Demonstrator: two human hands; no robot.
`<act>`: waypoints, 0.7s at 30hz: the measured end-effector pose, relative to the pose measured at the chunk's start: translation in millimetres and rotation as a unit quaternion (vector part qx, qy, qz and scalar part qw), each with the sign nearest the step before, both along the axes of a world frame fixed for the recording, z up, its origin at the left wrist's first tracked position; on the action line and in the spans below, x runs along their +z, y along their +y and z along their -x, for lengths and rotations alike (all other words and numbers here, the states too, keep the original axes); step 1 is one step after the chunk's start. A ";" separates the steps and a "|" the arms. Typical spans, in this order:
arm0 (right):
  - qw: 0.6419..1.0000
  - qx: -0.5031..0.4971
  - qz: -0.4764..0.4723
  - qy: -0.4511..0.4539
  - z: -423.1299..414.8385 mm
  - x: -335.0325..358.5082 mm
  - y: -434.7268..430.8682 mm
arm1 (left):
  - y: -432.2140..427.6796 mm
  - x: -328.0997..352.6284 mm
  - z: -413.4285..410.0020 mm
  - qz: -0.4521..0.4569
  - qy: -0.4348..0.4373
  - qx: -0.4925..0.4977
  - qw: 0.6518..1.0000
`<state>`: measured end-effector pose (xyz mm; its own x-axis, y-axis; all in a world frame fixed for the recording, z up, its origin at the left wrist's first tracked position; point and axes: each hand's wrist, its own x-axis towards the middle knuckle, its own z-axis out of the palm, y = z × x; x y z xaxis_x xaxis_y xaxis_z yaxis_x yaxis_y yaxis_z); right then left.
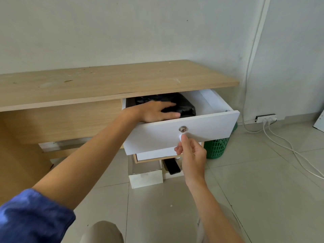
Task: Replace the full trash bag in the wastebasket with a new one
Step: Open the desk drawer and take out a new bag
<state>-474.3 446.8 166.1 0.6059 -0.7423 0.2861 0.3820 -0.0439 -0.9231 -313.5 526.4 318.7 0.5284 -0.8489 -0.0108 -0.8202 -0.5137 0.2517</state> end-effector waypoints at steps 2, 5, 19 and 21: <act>1.000 0.004 0.002 0.000 0.3 -0.4 -0.2 | -5.6 -7.1 -11.0 -0.069 -0.044 0.014 0.997; 1.000 0.011 -0.007 0.002 0.6 -3.4 -0.4 | -10.7 -14.3 -19.3 -0.076 -0.097 0.023 0.992; 1.000 0.020 0.015 0.000 -1.9 -4.4 -3.4 | -3.5 14.4 19.7 0.293 0.021 -0.085 0.952; 1.000 0.017 0.026 -0.004 -4.3 -0.7 -3.3 | -0.9 35.1 35.5 0.358 0.020 -0.094 0.929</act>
<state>-470.0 443.5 165.4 0.6284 -0.7050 0.3288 0.3919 -0.0782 -0.9167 -349.0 525.5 353.8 0.3805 -0.7238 0.5756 -0.8614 -0.0510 0.5054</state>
